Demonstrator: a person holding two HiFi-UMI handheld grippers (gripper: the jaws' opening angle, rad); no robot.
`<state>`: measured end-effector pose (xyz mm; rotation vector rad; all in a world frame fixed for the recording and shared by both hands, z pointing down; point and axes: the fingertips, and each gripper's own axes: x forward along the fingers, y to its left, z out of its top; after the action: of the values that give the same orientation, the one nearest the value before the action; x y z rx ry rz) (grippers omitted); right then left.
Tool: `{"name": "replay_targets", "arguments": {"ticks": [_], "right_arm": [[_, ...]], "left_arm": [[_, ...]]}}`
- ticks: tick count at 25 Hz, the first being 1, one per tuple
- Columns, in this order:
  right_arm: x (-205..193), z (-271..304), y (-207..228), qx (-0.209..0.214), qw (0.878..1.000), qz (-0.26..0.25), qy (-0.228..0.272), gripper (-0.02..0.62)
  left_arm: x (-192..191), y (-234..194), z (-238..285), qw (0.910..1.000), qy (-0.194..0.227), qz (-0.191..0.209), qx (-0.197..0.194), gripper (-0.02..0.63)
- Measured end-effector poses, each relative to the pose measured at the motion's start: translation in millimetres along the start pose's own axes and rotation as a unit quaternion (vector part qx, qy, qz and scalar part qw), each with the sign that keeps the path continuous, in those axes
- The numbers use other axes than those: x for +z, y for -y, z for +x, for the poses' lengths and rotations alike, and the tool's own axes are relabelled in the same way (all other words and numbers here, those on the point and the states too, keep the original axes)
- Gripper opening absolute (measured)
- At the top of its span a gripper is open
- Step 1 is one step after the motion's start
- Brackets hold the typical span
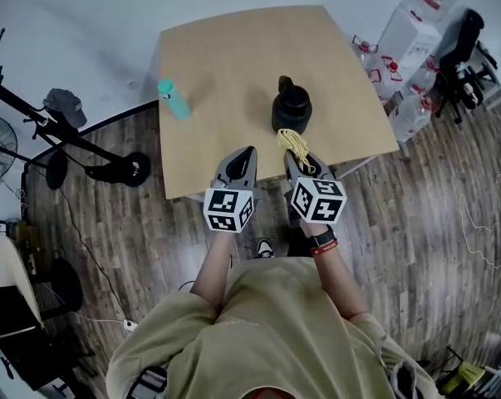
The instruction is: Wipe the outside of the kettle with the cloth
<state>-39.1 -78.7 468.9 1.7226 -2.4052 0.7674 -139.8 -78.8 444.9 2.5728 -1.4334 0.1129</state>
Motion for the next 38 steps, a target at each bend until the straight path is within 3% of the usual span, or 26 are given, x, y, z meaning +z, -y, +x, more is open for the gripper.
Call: {"name": "replay_targets", "arguments": {"ticks": [12,20,28,38], "right_arm": [[-1.9,147.8,21.6,0.007,0.996,0.056,-0.068,0.138],[-8.7,217.1,36.4,-0.030,0.991,0.101,-0.081,0.138],[-13.2,231.1,57.1,-0.057,0.990,0.087,-0.091,0.138],[-22.5,207.7,77.5,-0.043,0.992,0.057,-0.109,0.137]], "left_arm": [[4.0,-75.4,61.2,0.9971,-0.022,-0.010,0.072,0.025],[0.2,-115.7,64.1,0.9929,-0.026,-0.023,0.114,0.025],[-6.0,-122.6,74.4,0.9921,-0.030,-0.032,0.117,0.025],[-12.0,-93.3,99.6,0.9940,-0.033,-0.032,0.099,0.025]]}}
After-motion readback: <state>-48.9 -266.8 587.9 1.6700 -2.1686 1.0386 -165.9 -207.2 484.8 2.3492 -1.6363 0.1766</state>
